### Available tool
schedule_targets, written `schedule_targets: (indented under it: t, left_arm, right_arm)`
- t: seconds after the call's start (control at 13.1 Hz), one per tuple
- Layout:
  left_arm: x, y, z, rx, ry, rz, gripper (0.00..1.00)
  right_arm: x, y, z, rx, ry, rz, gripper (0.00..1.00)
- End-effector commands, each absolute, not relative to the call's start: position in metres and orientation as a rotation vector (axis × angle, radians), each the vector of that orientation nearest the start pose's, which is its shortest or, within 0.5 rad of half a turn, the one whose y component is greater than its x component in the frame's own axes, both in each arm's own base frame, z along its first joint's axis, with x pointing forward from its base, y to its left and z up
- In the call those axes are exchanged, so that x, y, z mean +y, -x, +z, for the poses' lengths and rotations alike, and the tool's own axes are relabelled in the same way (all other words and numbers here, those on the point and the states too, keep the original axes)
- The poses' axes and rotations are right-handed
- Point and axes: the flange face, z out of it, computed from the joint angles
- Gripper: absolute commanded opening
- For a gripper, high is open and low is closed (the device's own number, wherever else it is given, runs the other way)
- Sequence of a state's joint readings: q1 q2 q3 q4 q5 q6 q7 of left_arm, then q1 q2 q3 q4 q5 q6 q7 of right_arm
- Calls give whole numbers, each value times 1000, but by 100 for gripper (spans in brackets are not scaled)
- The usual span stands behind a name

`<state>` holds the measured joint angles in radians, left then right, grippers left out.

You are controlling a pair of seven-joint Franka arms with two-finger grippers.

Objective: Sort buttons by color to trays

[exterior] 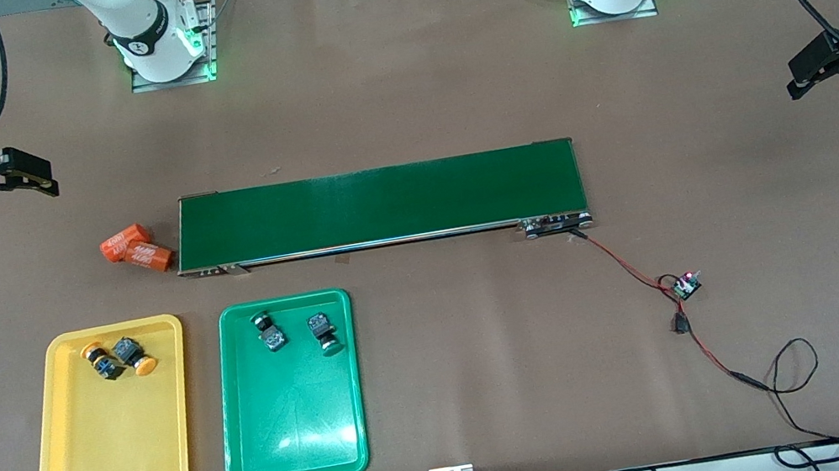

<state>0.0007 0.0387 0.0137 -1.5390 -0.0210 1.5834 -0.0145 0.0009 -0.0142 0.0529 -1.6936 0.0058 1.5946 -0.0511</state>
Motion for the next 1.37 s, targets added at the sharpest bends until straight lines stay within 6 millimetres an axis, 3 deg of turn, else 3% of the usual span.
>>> schedule_targets:
  t: [0.0, 0.61, 0.76, 1.29]
  left_arm:
    - [8, -562, 621, -35, 3162, -27, 100]
    - [8, -563, 620, -34, 3161, -24, 100]
    - [8, -563, 620, -35, 3161, -24, 100]
    - [10, -562, 623, -29, 3132, -34, 100]
  right_arm:
    - [41, -549, 576, -169, 3112, 113, 100]
    - [69, -548, 577, -243, 3100, 97, 100]
    - [59, -551, 574, -215, 3101, 97, 100]
    - [56, -553, 572, -202, 3097, 94, 100]
